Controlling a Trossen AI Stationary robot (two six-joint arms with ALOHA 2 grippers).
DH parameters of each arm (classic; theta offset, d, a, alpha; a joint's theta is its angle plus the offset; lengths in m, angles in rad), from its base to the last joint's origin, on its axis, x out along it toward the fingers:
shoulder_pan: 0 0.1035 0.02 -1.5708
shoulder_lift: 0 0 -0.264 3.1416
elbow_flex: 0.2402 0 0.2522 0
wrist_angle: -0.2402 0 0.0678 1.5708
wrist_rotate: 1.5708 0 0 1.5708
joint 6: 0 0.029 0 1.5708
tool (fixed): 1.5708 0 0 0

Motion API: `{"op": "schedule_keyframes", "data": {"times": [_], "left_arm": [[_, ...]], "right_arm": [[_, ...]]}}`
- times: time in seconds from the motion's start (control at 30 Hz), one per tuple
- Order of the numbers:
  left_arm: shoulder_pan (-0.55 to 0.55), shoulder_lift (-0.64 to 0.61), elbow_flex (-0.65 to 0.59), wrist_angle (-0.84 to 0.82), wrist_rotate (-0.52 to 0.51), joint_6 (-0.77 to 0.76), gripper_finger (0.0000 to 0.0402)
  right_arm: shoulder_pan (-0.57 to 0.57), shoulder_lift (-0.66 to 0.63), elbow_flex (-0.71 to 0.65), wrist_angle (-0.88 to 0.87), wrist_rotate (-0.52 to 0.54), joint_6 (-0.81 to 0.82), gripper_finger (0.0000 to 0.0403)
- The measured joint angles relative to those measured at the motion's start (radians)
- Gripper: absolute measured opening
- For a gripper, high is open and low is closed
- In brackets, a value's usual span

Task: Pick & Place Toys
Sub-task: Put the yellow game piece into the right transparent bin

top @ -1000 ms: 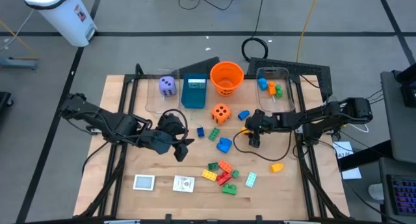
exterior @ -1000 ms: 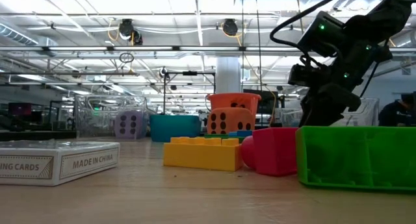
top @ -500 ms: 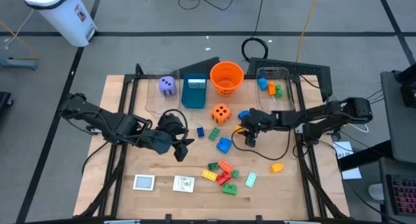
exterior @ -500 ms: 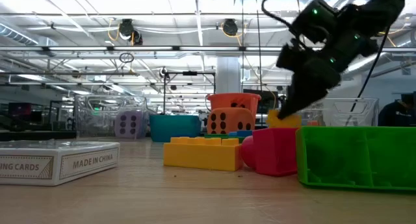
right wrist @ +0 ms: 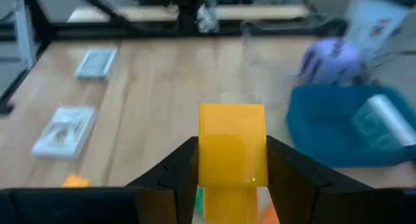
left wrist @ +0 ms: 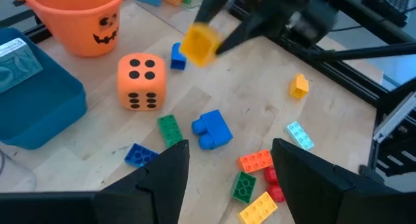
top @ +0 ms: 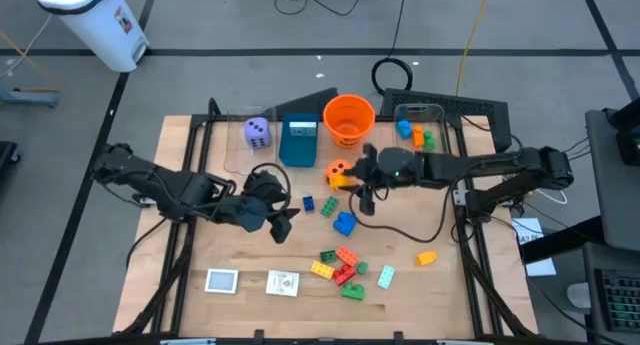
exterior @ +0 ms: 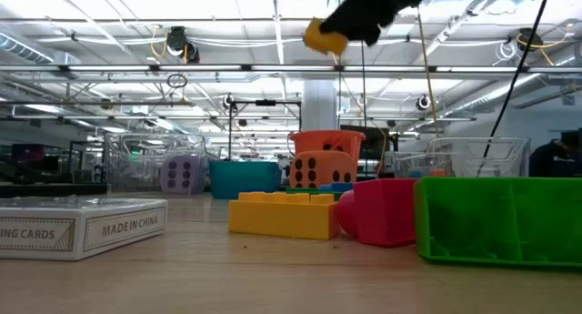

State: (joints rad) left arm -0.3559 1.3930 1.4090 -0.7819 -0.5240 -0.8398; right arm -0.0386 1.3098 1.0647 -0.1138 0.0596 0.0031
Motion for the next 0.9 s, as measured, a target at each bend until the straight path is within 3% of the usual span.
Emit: {"op": "schedule_keyframes", "data": {"times": [0.37, 0.67, 0.8, 0.9], "left_arm": [[0.102, 0.000, 0.000, 0.014, 0.026, 0.087, 0.0230], [0.324, 0.000, 0.000, 0.187, 0.339, 0.368, 0.0230], [0.425, 0.000, 0.000, 0.281, 0.419, 0.509, 0.0230], [0.495, 0.000, 0.000, 0.352, 0.482, 0.504, 0.0230]], "right_arm": [[-0.073, 0.000, 0.285, -0.333, 0.156, -0.069, 0.0145], [-0.101, 0.000, 0.368, -0.419, 0.153, 0.034, 0.0142], [-0.090, 0.001, 0.368, -0.414, 0.154, 0.099, 0.0143], [-0.073, 0.027, 0.363, -0.386, 0.181, 0.132, 0.0141]]}}
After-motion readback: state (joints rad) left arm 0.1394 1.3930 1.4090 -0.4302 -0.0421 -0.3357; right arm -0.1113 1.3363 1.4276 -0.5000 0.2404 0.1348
